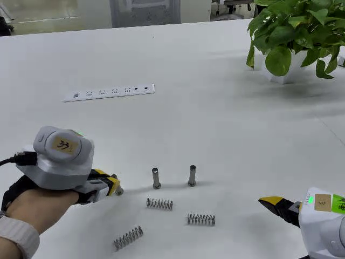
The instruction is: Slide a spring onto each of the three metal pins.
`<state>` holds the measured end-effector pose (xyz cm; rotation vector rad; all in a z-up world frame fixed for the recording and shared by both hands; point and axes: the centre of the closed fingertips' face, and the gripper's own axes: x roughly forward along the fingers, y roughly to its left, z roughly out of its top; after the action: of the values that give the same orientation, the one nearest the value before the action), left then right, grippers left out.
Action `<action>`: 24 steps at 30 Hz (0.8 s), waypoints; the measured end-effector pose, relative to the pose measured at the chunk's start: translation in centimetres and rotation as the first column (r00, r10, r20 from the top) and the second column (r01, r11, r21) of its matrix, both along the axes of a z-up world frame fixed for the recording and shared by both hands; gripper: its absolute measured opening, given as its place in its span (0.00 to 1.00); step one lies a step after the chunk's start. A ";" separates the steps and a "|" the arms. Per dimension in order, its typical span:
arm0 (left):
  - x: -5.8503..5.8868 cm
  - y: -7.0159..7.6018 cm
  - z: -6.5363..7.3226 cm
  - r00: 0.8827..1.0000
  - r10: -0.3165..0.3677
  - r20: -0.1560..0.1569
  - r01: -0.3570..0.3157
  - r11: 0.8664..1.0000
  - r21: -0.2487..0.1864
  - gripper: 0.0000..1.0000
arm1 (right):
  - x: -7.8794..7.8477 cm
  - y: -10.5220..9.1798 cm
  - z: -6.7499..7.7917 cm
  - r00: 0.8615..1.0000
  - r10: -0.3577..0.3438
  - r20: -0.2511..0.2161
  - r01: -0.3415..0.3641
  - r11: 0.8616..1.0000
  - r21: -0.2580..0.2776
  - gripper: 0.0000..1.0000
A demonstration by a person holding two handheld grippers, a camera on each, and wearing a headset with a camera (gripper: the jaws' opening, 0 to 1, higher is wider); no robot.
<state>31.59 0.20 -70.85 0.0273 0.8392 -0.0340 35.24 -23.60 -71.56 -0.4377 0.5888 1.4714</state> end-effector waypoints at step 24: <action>0.3 0.0 -0.3 1.000 -0.013 0.011 0.013 1.000 0.008 0.13 | -0.1 0.1 -0.1 1.000 0.001 -0.002 -0.001 1.000 0.000 0.98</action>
<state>31.89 0.25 -71.11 0.0405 0.8277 -0.0421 35.17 -23.54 -71.71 -0.4365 0.5908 1.4731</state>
